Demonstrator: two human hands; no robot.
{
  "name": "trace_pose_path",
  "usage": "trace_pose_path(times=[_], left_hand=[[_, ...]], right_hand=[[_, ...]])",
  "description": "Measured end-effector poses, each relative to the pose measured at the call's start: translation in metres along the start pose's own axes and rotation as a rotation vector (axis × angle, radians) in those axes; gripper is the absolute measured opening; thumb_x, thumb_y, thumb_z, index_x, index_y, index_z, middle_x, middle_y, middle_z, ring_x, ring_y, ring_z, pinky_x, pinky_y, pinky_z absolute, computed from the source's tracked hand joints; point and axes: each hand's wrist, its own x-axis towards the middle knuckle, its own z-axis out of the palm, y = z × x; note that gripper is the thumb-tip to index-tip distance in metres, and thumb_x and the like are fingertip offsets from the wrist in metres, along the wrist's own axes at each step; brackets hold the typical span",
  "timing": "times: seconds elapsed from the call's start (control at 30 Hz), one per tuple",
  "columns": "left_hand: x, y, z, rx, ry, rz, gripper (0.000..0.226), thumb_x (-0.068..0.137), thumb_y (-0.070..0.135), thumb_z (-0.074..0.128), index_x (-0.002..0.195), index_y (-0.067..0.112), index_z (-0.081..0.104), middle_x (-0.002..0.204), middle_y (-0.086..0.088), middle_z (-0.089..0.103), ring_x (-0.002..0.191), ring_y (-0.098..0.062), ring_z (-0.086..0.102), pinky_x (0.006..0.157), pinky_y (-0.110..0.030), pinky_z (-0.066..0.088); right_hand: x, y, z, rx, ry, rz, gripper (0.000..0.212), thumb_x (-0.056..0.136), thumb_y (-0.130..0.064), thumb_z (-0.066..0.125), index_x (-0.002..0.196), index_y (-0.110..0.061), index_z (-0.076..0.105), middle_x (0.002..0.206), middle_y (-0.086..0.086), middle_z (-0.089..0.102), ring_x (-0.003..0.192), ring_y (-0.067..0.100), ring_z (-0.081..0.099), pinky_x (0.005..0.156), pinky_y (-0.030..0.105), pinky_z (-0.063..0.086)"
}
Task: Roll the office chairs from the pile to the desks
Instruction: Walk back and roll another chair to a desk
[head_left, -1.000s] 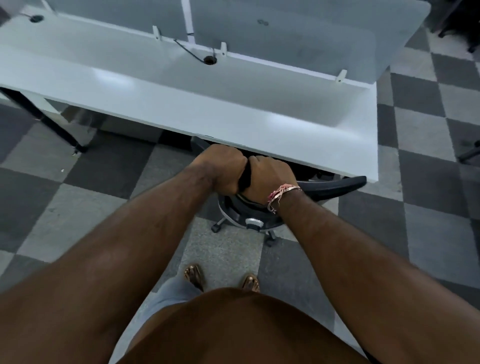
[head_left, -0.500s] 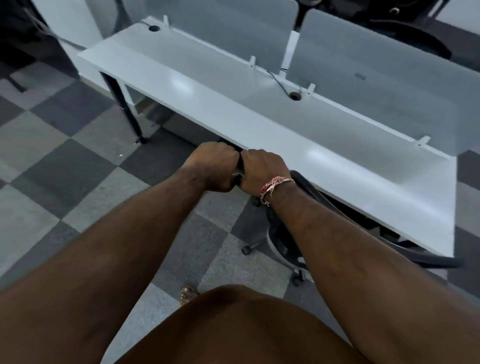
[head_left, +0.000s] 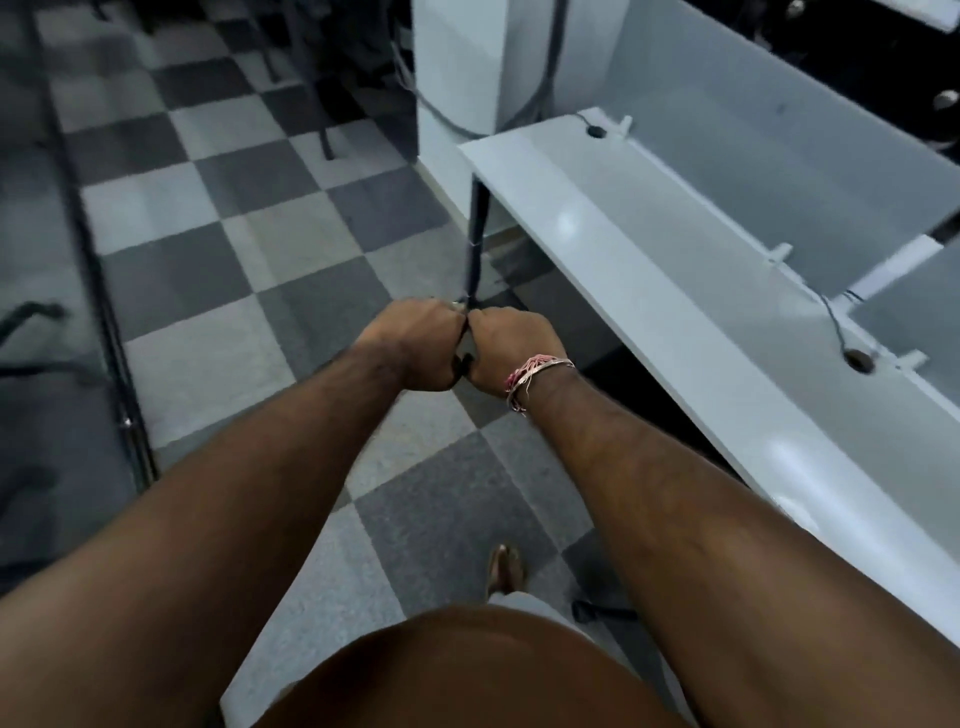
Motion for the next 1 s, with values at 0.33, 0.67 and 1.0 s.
trace_pose_path(times=[0.33,0.67,1.0], left_hand=[[0.081,-0.181,-0.01,0.005,-0.02,-0.315,0.034,0.089,0.04,0.063,0.117,0.021,0.067,0.109,-0.004,0.071,0.096,-0.028,0.068,0.072,-0.037,0.052],[0.177,-0.334,-0.056,-0.045,-0.015,-0.505,0.03,0.087,0.035,0.064,0.113,0.02,0.069,0.106,-0.004,0.072,0.093,-0.027,0.068,0.069,-0.033,0.048],[0.246,-0.532,-0.061,-0.039,-0.009,-0.575,0.027,0.09,0.033,0.062,0.114,0.021,0.069,0.108,-0.003,0.071,0.089,-0.025,0.064,0.073,-0.035,0.049]], right_hand=[[0.229,-0.051,0.016,0.019,-0.009,-0.237,0.032,0.083,-0.036,0.063,0.111,-0.019,0.063,0.107,0.004,0.069,0.098,0.028,0.065,0.074,0.034,0.048],[0.441,-0.073,0.003,0.0,0.017,-0.424,0.031,0.083,-0.035,0.061,0.109,-0.019,0.062,0.105,0.002,0.069,0.096,0.025,0.066,0.072,0.033,0.047],[0.645,-0.147,0.021,-0.033,0.036,-0.479,0.028,0.086,-0.033,0.059,0.11,-0.019,0.062,0.106,0.002,0.068,0.097,0.025,0.064,0.072,0.033,0.046]])
